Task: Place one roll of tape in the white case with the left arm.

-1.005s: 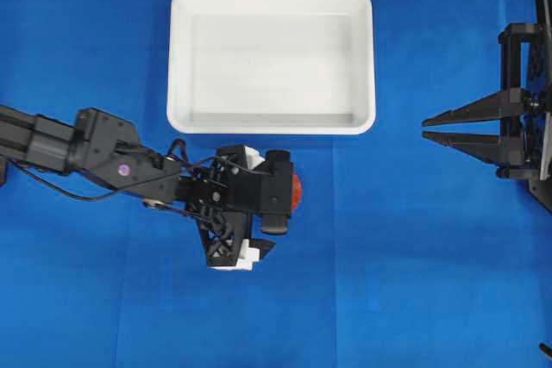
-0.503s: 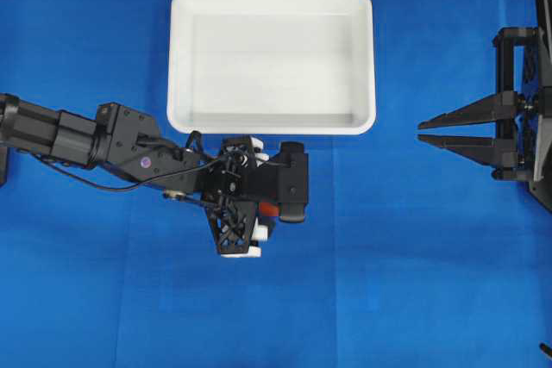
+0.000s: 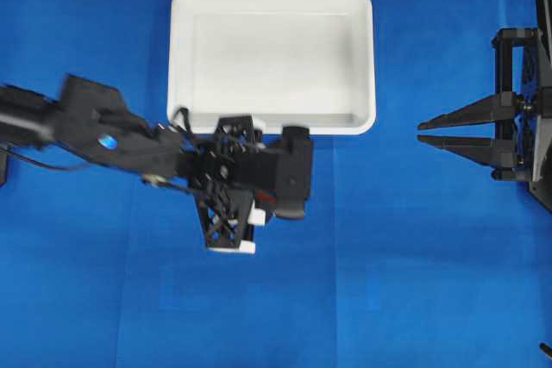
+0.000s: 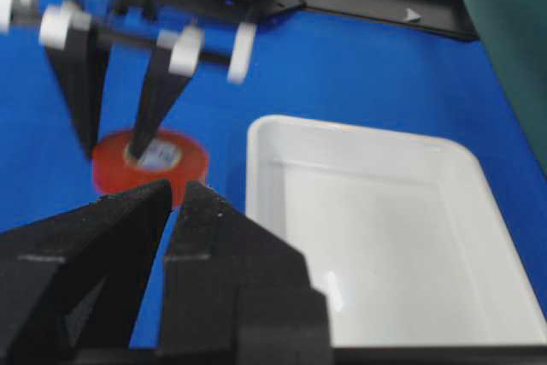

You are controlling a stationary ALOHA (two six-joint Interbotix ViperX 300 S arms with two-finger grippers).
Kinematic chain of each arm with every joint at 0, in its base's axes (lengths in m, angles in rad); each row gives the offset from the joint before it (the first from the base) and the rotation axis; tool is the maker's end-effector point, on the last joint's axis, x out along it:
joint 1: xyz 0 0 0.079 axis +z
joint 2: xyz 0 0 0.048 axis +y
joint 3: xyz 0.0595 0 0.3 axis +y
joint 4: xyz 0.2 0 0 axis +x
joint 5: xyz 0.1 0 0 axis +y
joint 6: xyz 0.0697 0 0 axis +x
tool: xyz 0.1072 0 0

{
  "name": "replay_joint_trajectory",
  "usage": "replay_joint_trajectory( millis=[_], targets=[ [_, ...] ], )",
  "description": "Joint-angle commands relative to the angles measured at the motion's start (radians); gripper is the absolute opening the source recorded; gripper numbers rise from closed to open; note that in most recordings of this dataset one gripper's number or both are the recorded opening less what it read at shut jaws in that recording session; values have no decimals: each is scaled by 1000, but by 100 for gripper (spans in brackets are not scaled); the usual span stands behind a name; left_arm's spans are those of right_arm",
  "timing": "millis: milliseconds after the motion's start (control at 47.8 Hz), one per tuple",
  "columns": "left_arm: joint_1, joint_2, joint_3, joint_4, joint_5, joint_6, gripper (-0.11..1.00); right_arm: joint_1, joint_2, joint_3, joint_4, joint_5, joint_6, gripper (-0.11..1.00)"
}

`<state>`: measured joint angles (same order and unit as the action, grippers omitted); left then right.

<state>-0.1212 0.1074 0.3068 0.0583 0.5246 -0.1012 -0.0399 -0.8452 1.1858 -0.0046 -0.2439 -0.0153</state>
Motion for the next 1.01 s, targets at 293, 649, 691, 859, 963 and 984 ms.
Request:
replay_joint_trajectory(
  millis=[293,649,691,859,963,984],
  targets=[
    [255,-14,20,5,-49,95,25,-2,9,-11,2,-3,3,-11],
    [350,129,58,2,-186,146,25,-2,20,-11,0,-3,5,-11],
    [357,141,60,0,-193,147,25,-2,20,-11,0,-3,3,-11],
    [359,167,61,2,-235,147,25,-2,23,-9,2,-3,3,-11],
    [360,164,61,2,-252,149,41,0,26,-9,2,-5,5,-11],
    [360,163,61,0,-252,149,47,0,25,-11,2,-3,5,-11]
  ],
)
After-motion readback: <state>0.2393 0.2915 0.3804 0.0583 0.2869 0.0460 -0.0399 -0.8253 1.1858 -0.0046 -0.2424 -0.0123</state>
